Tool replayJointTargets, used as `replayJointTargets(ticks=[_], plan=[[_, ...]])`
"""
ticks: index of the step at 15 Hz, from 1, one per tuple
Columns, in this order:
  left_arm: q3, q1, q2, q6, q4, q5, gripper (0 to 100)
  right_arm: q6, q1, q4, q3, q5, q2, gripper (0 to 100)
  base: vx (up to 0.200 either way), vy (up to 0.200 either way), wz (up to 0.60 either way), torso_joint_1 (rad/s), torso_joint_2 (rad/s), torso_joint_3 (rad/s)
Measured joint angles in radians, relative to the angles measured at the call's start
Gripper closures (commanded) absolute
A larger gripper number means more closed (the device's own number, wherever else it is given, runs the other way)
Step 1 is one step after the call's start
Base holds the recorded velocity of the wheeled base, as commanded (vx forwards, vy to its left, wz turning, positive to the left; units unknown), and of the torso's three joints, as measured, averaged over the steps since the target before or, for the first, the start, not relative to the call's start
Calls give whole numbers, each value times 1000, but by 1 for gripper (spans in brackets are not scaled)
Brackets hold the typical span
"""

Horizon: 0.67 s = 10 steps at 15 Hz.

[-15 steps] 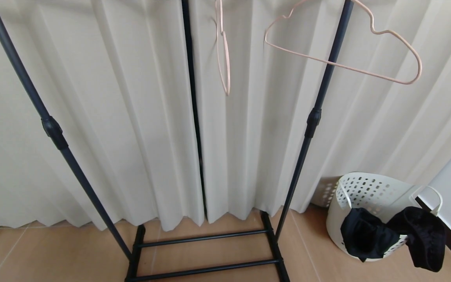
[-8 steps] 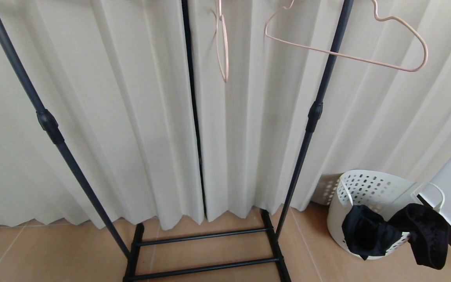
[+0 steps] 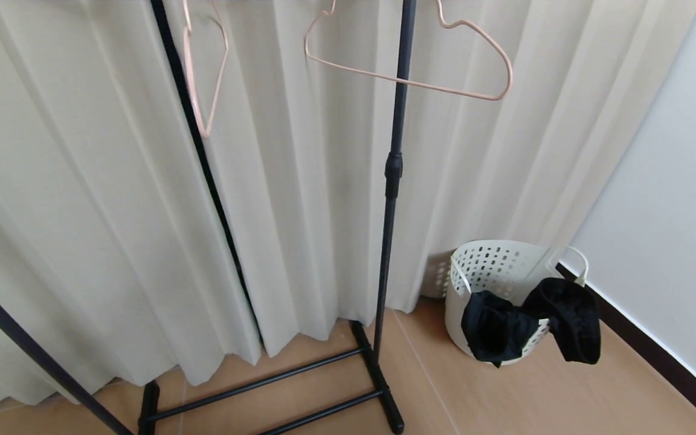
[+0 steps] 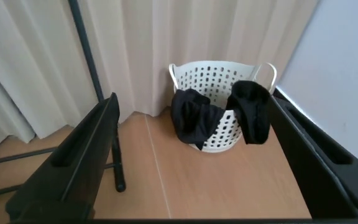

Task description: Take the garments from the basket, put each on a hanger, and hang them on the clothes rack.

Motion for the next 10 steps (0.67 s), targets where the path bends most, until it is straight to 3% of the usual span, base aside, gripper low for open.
replayJointTargets(ticks=[10], plan=[[0, 0, 0, 0, 1, 0, 0, 1, 0, 0, 0, 0, 0, 0, 0, -200, 0, 1, 3, 2]])
